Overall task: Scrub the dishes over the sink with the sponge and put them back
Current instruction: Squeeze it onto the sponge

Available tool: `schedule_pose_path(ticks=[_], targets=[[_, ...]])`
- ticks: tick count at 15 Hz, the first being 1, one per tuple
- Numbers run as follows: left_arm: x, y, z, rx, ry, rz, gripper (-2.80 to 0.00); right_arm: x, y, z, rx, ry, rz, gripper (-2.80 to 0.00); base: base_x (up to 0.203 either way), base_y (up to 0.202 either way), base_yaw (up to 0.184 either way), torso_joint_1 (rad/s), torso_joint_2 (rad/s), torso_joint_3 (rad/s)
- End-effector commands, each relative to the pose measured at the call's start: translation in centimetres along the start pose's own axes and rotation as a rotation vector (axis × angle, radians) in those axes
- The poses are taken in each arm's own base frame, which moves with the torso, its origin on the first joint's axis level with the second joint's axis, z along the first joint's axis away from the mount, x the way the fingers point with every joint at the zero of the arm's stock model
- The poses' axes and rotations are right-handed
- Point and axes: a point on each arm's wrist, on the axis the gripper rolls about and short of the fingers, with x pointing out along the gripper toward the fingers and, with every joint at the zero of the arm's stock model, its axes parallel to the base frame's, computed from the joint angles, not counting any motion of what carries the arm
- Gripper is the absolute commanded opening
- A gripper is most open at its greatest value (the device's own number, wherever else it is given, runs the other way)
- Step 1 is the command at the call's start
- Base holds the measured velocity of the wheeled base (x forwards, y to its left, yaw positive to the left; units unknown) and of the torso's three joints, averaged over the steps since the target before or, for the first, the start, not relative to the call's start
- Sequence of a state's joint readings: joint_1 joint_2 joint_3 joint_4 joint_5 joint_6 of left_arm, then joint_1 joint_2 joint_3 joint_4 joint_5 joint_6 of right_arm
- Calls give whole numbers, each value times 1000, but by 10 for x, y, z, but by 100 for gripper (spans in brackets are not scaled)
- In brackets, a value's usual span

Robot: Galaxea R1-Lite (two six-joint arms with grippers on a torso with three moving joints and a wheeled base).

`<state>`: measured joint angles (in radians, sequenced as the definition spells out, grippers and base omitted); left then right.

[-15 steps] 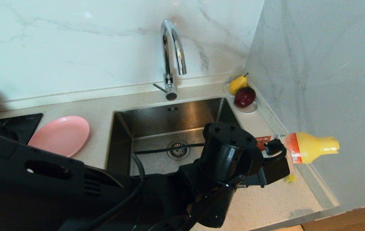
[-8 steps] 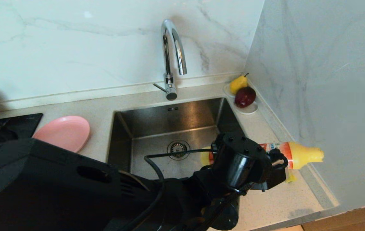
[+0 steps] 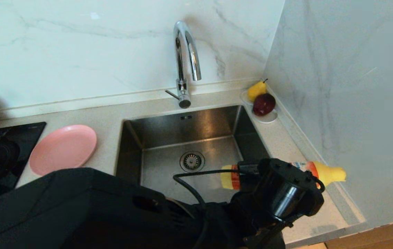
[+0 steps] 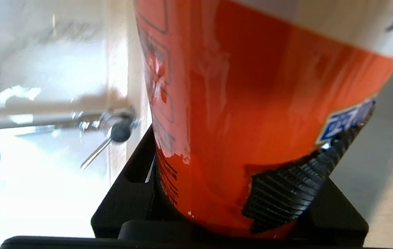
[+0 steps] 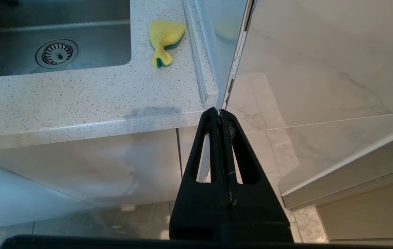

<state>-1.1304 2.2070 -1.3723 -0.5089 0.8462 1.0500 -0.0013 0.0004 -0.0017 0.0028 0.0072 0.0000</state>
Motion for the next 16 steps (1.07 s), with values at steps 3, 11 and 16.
schedule_pose_path(ticks=[3,11,16], targets=[[5,-20,4,54,5,-20,-280,0,0,0,0,0,2,-280,0,0,0,0,0,0],[10,-40,3,91,47,-28,-280,0,0,0,0,0,1,-280,0,0,0,0,0,0],[13,-42,2,96,58,-28,-280,0,0,0,0,0,0,-280,0,0,0,0,0,0]])
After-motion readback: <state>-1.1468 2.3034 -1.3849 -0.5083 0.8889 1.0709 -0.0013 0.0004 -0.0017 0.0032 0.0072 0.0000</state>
